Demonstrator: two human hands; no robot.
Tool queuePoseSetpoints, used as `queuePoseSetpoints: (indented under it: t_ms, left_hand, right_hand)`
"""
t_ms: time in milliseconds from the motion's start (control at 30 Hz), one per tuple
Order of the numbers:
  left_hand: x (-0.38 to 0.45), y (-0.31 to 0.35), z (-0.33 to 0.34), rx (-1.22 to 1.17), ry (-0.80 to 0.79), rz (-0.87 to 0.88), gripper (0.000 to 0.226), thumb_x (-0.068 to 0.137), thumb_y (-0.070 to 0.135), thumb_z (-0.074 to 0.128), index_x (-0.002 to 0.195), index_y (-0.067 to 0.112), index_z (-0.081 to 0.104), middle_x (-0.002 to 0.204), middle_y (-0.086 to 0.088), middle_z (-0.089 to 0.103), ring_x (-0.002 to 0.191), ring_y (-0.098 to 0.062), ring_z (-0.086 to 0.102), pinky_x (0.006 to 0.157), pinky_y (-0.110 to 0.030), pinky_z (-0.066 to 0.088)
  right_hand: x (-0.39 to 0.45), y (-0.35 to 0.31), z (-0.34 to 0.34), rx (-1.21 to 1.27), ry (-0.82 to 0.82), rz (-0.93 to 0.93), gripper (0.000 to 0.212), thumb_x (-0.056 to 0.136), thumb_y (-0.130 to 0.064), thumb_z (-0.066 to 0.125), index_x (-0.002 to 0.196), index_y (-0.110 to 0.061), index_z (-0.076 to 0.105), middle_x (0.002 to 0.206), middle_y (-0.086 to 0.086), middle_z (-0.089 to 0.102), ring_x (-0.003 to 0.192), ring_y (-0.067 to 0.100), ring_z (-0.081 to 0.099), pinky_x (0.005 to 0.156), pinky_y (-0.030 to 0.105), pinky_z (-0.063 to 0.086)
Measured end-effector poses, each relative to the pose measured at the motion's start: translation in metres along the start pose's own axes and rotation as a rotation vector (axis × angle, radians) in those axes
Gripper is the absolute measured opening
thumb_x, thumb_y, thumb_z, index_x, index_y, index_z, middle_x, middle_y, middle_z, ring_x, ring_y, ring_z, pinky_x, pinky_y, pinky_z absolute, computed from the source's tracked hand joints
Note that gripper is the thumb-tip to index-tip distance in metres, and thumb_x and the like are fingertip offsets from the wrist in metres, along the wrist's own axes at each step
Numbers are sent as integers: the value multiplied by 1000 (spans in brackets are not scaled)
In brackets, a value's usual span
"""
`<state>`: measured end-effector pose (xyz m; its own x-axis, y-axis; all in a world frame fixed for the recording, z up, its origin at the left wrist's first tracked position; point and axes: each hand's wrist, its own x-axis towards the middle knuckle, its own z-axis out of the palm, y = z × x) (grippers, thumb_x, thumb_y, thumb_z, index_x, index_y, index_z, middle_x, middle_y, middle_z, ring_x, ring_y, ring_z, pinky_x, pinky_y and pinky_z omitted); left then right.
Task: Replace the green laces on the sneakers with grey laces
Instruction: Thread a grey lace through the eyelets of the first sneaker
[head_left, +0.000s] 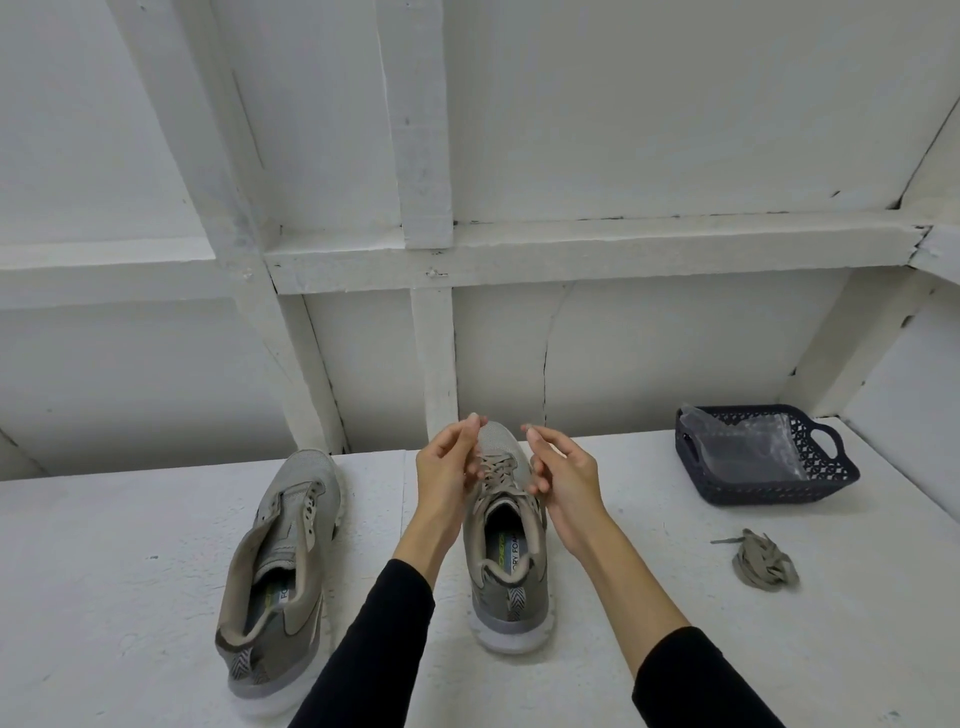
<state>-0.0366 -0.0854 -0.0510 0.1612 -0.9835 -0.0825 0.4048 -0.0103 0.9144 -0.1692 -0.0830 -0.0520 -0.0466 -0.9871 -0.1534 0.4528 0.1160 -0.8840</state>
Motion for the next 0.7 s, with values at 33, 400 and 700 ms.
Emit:
queuePoseSetpoints:
  t_ms: [33,400,700]
  left_hand:
    - [0,0,0,47,2,12,19,92,28,64,92,10,71,53,4,37,44,-8,33,43,-19,33]
    - [5,-3,-10,294,-148,45,26,103,11,44,109,23,67,71,11,60,57,-3,43,50,-15,37]
    - [-8,1,-12,389,-239,57,15,100,14,52,109,14,63,79,1,65,62,-3,56,57,-15,45]
  right_hand:
    - [1,0,1,-37,7,-4,15,92,-14,64,103,-6,69,57,0,38,44,9,31,45,22,33]
    - [9,6,-8,-184,60,16,30,100,-1,43,118,-11,64,75,7,52,52,12,40,48,24,39]
    - [3,11,-7,-198,163,55,15,94,-6,59,108,-5,55,84,11,66,58,12,49,53,25,46]
